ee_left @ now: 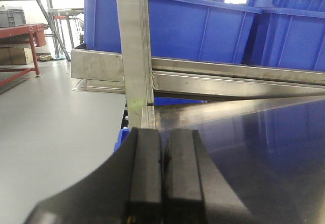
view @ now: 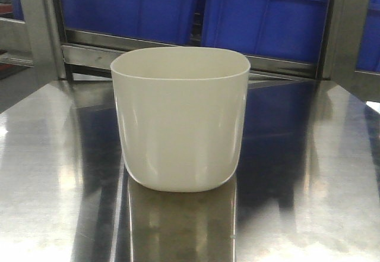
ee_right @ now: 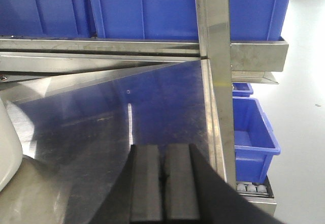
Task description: Move white bin to right shelf second layer
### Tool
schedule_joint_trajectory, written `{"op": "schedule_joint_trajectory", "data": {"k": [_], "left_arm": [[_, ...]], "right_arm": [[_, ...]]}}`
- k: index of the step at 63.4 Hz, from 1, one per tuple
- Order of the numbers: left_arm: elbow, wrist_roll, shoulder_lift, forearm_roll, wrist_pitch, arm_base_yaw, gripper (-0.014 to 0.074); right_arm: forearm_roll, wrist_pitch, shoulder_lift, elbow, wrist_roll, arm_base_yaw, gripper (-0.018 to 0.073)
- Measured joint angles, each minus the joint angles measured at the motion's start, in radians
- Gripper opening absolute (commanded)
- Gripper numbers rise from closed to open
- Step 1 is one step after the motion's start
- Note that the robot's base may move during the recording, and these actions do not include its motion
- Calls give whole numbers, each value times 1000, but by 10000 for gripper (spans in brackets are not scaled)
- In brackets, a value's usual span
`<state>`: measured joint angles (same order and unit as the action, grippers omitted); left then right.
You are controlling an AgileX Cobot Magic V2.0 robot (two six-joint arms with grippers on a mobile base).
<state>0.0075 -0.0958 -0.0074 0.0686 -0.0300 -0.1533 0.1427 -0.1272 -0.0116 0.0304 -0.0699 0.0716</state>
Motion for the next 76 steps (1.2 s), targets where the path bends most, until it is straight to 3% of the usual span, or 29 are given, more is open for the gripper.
{"op": "schedule_joint_trajectory", "data": {"k": [76], "left_arm": [[0,0,0,0,0,0,85]], "right_arm": [[0,9,0,0,0,0,55]]}}
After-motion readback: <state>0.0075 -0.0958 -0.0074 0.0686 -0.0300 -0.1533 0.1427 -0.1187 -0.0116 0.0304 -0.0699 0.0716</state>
